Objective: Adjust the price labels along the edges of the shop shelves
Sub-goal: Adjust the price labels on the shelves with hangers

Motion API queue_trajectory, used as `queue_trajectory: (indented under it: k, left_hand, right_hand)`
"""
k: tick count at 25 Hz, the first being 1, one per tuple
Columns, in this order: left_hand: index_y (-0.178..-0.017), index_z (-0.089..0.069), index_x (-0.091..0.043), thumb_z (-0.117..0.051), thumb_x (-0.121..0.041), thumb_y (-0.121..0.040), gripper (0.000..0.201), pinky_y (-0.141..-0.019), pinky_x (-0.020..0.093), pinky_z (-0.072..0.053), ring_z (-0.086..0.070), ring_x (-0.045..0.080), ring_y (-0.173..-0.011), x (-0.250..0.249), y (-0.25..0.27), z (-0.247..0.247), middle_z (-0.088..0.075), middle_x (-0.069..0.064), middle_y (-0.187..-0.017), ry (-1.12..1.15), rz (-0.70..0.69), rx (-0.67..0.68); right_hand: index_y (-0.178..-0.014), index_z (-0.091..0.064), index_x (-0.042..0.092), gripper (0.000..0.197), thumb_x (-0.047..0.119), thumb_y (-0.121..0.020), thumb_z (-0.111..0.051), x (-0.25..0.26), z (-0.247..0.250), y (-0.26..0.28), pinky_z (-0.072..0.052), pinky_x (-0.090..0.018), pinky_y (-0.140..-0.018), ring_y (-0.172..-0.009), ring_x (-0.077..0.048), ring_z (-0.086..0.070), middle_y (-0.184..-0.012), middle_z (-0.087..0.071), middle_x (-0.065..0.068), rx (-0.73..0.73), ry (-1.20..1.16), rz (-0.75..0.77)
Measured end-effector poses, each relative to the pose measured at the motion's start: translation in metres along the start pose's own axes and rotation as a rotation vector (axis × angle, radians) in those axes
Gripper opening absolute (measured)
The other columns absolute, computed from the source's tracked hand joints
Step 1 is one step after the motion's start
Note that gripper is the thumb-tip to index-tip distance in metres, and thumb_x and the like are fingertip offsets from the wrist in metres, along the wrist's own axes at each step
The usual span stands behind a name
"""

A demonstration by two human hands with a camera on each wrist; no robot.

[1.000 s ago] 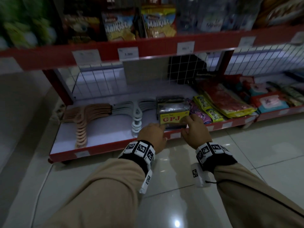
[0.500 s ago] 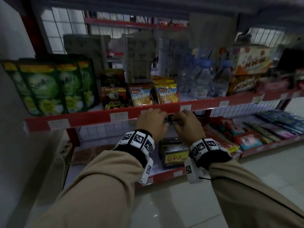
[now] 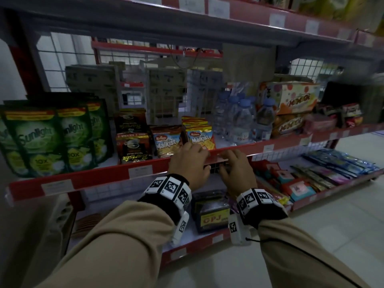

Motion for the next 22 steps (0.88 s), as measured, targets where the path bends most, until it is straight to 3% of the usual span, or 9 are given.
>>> queue_trajectory:
  k: [6,11,15,19,22]
  left_hand:
    - [-0.126,-0.049,-0.025,-0.052,-0.042,-0.088,0.042,-0.102,0.039,-0.031,-0.038,0.022,-0.119,-0.044,-0.031,-0.041,-0.046,-0.002,-0.127,-0.049,0.062,-0.119]
    - [-0.106,-0.056,-0.02,-0.063,-0.031,-0.082,0.027,-0.089,0.038,-0.037,-0.045,0.025,-0.102,-0.062,-0.05,-0.054,-0.052,0.003,-0.107,-0.074,0.228,-0.29]
    - [-0.1,-0.056,-0.016,-0.066,-0.027,-0.079,0.026,-0.085,0.041,-0.042,-0.047,0.028,-0.099,-0.071,-0.052,-0.06,-0.051,0.007,-0.104,-0.167,0.323,-0.331]
    - [-0.097,-0.054,-0.013,-0.068,-0.025,-0.076,0.027,-0.082,0.041,-0.042,-0.046,0.029,-0.096,-0.081,-0.055,-0.063,-0.051,0.01,-0.103,-0.244,0.406,-0.32]
    - [-0.098,-0.055,-0.01,-0.071,-0.02,-0.074,0.03,-0.078,0.041,-0.043,-0.048,0.031,-0.095,-0.083,-0.054,-0.062,-0.052,0.012,-0.102,-0.267,0.394,-0.312]
  right_hand:
    - [-0.11,-0.059,0.011,0.031,0.015,-0.08,-0.063,-0.064,0.015,-0.011,-0.045,-0.04,-0.082,-0.097,-0.031,-0.05,-0.106,-0.055,-0.011,-0.077,0.081,0.126]
    - [-0.112,-0.06,0.01,0.03,0.023,-0.084,-0.061,-0.088,0.009,-0.022,-0.044,-0.039,-0.075,-0.093,-0.03,-0.051,-0.106,-0.058,-0.01,-0.115,0.058,0.346]
    - [-0.114,-0.06,0.011,0.032,0.025,-0.086,-0.06,-0.095,0.007,-0.027,-0.046,-0.042,-0.071,-0.09,-0.033,-0.052,-0.109,-0.059,-0.011,-0.111,0.047,0.439]
    - [-0.11,-0.058,0.015,0.033,0.034,-0.083,-0.059,-0.092,0.009,-0.035,-0.043,-0.041,-0.073,-0.093,-0.033,-0.05,-0.108,-0.053,-0.011,-0.057,0.004,0.381]
    - [-0.101,-0.055,0.018,0.034,0.039,-0.076,-0.062,-0.088,0.012,-0.04,-0.033,-0.041,-0.079,-0.099,-0.031,-0.044,-0.108,-0.051,-0.009,-0.028,0.004,0.295]
Point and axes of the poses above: each hand's wrist, its own y-axis away from the middle knuckle, its own z-axis out of the back of the hand, x = y × z, the point moved 5 cm from there along -y, towards the middle knuckle
